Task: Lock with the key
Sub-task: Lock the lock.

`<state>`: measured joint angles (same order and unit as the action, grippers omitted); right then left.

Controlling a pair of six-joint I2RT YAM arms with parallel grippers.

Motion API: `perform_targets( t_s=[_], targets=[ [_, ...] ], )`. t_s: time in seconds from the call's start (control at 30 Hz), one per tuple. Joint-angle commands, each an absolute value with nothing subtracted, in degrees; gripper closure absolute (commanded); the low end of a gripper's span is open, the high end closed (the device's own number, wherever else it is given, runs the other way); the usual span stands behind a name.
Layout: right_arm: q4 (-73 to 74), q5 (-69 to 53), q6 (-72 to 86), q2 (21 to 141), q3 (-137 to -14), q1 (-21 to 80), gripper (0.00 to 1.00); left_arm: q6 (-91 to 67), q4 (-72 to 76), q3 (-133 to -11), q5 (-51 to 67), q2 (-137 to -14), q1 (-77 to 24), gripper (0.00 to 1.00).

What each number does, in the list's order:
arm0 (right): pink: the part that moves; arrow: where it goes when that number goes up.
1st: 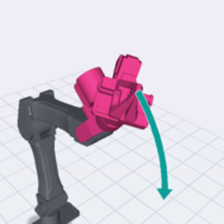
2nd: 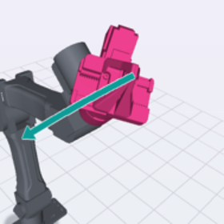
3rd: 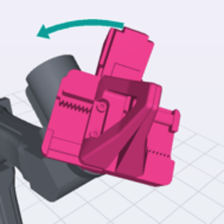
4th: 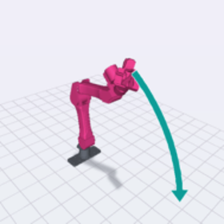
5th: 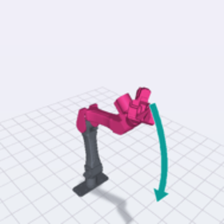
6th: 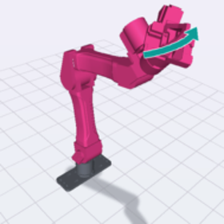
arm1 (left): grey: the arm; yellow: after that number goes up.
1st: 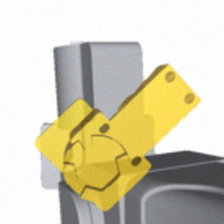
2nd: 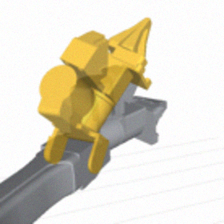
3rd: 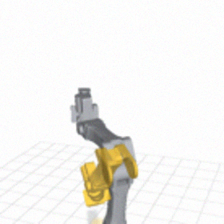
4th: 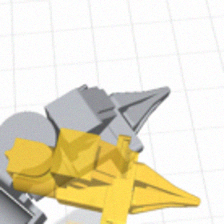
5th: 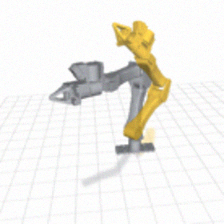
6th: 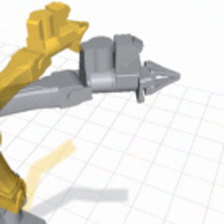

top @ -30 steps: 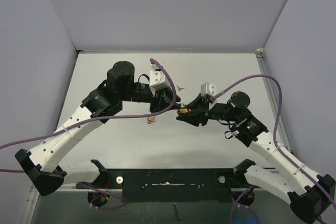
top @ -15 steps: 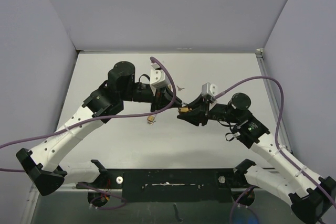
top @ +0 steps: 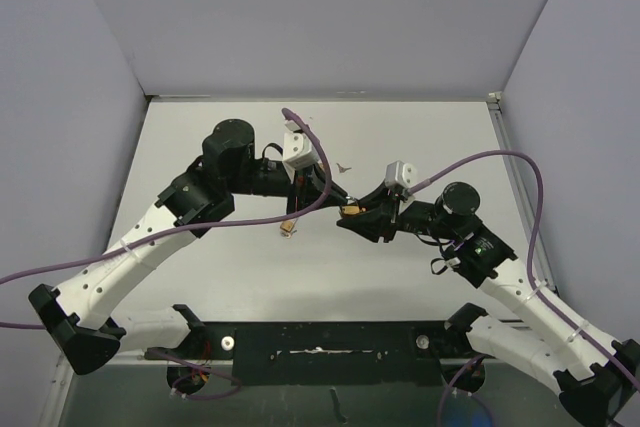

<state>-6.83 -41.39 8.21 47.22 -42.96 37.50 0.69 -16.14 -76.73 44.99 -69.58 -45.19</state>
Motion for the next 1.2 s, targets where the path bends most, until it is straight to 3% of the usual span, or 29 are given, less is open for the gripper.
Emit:
perform_targets(
  t_s=[0.0,1.17],
  targets=[
    [-20.23,-42.46,7.83,45.02,-46.16,39.07,1.00,1.32,-18.81,-76.05,44.28,-70.47,-46.04,1.00],
    [-35.47,-37.39,12.96,40.25,-47.07,39.13,1.00,2.22,-20.94,-71.39,44.45,-71.07,-48.18,1.00]
  ],
)
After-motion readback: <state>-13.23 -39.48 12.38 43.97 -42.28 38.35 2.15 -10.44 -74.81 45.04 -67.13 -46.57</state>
